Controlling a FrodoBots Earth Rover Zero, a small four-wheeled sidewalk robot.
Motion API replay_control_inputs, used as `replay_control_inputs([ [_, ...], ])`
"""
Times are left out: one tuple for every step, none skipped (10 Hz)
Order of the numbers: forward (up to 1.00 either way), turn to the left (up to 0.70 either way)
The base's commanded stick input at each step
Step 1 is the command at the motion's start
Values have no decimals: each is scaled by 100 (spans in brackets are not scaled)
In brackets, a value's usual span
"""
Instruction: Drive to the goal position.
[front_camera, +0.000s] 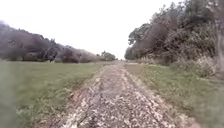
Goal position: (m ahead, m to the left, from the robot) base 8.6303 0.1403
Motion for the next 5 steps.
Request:
replay_control_inputs([
  [53, 0],
  [53, 0],
  [53, 0],
  [53, -3],
  [53, -3],
])
